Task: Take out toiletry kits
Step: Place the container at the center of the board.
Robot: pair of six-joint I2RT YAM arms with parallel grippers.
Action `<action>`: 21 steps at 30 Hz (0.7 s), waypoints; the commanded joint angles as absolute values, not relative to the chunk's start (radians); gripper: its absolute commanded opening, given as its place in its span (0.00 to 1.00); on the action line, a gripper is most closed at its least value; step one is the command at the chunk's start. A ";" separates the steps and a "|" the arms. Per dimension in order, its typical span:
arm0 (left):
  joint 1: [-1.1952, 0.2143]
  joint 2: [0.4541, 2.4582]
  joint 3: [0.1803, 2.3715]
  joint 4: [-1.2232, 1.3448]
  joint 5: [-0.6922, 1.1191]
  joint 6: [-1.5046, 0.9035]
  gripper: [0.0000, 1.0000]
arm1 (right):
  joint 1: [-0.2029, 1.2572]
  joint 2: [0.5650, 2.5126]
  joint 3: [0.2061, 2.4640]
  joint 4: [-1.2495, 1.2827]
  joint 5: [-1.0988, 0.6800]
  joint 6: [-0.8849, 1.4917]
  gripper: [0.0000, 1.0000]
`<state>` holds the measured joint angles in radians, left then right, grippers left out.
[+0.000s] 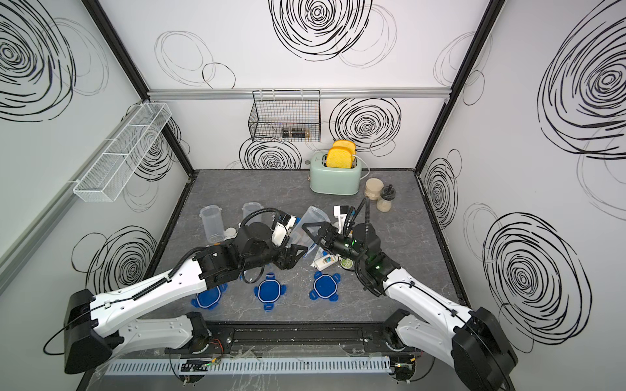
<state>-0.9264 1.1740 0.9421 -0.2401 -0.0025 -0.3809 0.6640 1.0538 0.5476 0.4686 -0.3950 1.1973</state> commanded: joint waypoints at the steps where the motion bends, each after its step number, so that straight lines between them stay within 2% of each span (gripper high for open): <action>1: -0.936 1.181 0.939 -0.207 0.001 -0.363 0.23 | 0.673 1.076 0.591 0.454 -0.361 1.220 0.91; 7: -0.953 1.190 0.945 -0.215 -0.002 -0.359 0.24 | 0.678 1.116 0.607 0.427 -0.331 1.215 0.85; 15: -0.987 1.166 0.944 -0.232 -0.028 -0.347 0.38 | 0.677 1.133 0.602 0.435 -0.315 1.189 0.70; 17: -0.988 1.161 0.950 -0.243 -0.037 -0.351 0.51 | 0.675 1.123 0.594 0.439 -0.304 1.172 0.68; 19: -0.991 1.156 0.950 -0.252 -0.045 -0.351 0.71 | 0.673 1.109 0.587 0.438 -0.294 1.158 0.66; 21: -0.998 1.149 0.948 -0.258 -0.057 -0.352 0.82 | 0.668 1.095 0.578 0.440 -0.284 1.142 0.65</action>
